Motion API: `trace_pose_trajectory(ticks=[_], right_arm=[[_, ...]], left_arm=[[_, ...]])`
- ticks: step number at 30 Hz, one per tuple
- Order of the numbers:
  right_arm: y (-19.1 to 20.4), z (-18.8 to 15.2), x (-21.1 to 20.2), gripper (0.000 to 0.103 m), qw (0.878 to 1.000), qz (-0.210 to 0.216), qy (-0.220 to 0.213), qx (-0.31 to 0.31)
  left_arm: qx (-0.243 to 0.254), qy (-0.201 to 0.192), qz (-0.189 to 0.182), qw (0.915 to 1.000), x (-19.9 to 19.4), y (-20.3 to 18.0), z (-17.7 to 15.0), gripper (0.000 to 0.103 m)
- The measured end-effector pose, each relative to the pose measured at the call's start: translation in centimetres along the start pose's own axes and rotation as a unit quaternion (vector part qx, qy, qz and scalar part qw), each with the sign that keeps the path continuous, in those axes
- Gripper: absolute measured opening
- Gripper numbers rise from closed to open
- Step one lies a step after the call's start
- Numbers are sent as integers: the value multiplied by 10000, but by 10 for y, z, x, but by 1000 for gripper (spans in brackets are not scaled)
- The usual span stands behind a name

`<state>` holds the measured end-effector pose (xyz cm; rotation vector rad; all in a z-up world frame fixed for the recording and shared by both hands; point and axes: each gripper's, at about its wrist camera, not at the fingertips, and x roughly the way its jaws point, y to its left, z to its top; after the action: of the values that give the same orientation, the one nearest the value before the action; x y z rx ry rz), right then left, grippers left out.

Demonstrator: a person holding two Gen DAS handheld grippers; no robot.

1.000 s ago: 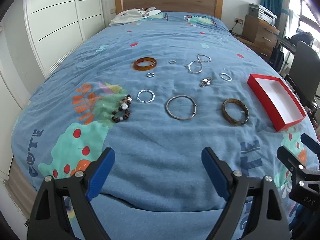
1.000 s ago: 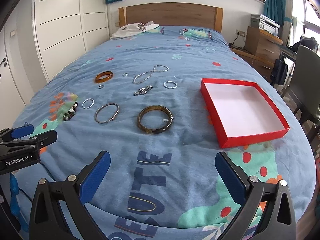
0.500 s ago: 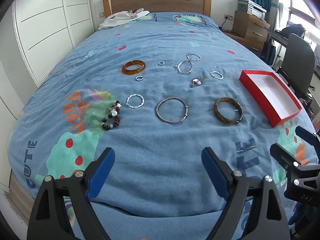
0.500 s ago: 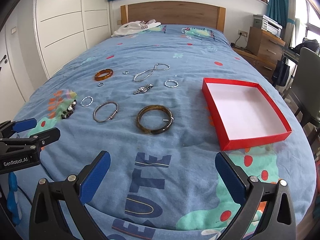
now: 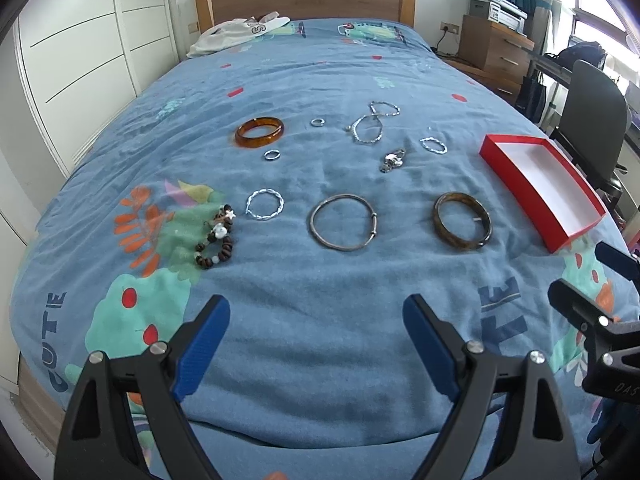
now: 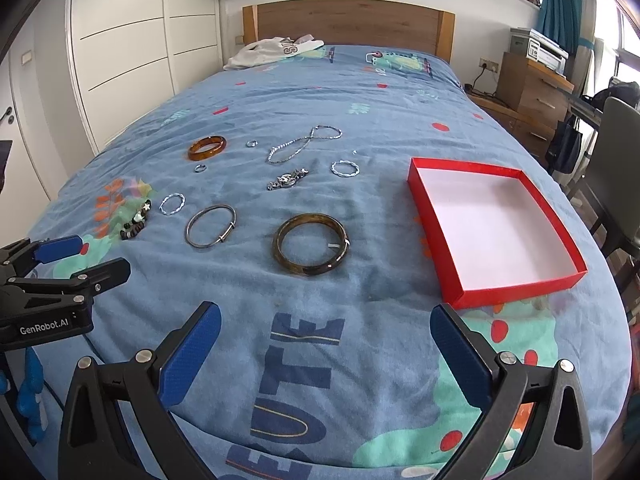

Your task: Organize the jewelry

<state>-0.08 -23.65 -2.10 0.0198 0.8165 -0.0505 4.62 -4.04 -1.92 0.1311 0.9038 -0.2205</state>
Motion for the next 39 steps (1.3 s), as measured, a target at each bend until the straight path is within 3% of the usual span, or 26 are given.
trace_pose_trajectory(ticks=[14, 21, 32, 39], right_arm=[[5, 8, 10, 102, 9999, 85, 62, -59], [11, 14, 24, 90, 9992, 358, 87, -134], [7, 24, 55, 89, 9985, 507, 204, 7], [6, 31, 73, 89, 9985, 495, 236, 31]], left_arm=[[-324, 81, 32, 9994, 16, 26, 2, 88], [-952, 119, 78, 9954, 25, 76, 0, 88], [-1014, 252, 404, 9937, 61, 103, 26, 88], [-1105, 395, 393, 9923, 87, 115, 30, 88]])
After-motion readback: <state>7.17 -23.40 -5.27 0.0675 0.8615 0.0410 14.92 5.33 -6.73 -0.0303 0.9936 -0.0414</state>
